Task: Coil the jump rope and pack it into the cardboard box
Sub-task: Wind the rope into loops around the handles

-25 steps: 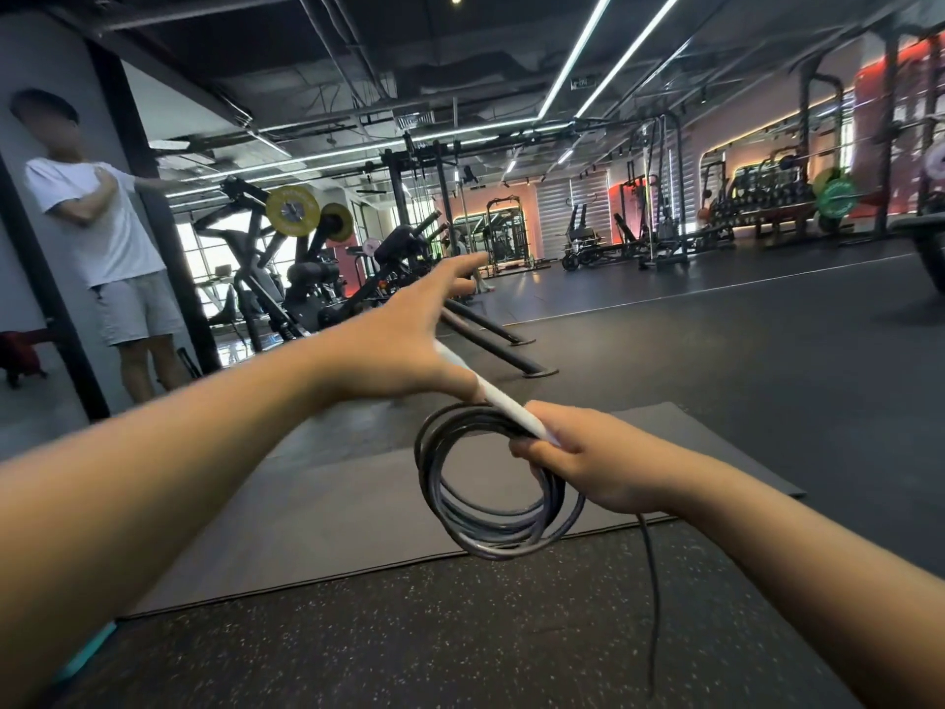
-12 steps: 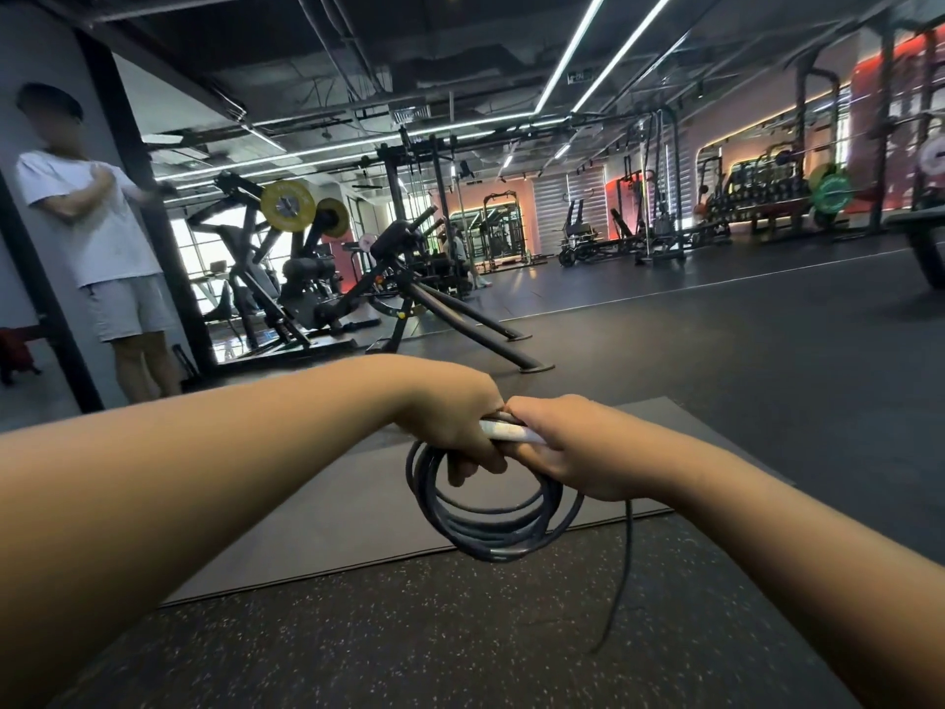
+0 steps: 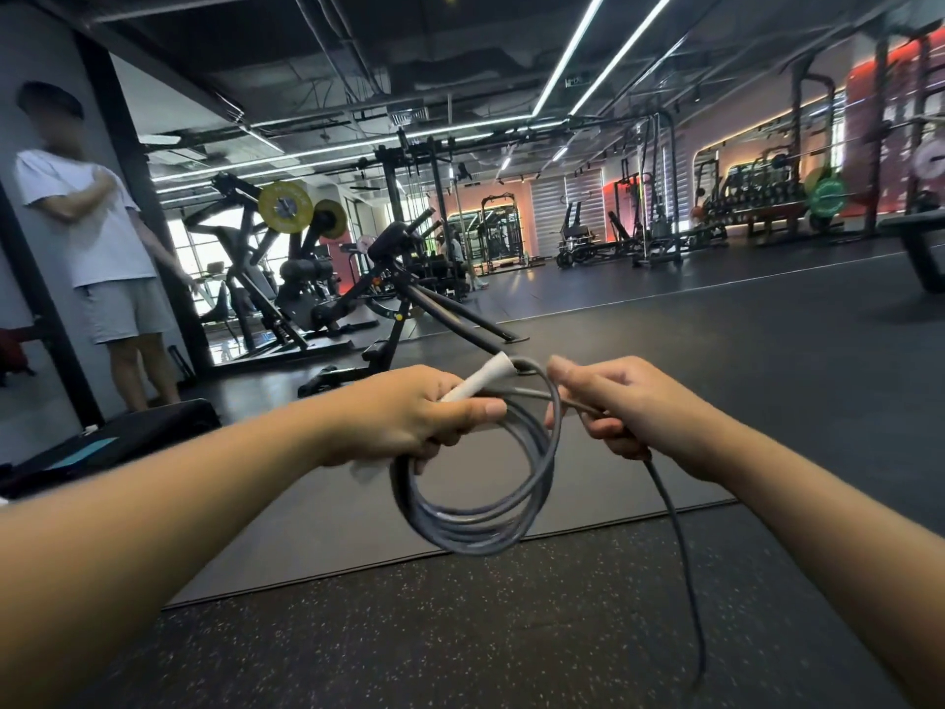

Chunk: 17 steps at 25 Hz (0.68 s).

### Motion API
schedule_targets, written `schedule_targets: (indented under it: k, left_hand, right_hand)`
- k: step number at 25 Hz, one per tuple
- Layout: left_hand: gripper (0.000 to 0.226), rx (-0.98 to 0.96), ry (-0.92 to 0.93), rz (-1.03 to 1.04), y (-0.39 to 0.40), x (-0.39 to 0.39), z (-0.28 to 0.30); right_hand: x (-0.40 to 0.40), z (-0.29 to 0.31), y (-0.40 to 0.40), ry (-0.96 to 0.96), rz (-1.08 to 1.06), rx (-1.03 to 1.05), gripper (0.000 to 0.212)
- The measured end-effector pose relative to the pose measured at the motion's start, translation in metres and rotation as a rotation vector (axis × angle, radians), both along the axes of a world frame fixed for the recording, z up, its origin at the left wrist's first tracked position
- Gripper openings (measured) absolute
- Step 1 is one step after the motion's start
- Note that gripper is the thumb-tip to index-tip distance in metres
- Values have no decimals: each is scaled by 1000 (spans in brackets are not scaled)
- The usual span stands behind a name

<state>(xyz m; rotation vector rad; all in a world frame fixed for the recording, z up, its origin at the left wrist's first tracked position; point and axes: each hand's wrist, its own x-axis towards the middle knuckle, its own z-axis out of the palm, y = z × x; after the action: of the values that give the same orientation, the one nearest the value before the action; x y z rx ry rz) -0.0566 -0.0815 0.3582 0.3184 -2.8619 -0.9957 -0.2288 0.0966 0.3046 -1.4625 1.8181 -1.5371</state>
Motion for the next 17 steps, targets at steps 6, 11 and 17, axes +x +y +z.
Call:
schedule_targets:
  k: [6,11,17]
  left_hand:
    - [32,517,558,189,9,-16,-26]
    - [31,668,785,442,27,-32,-35]
    - [30,973,984,590,43,-40,-38]
  right_hand:
    - [12,-12,-21,-173,-41,-123,92]
    - [39,-16,-43,-411,-108,-298,38]
    - [66,-23,-63,-681,-221,-410,23]
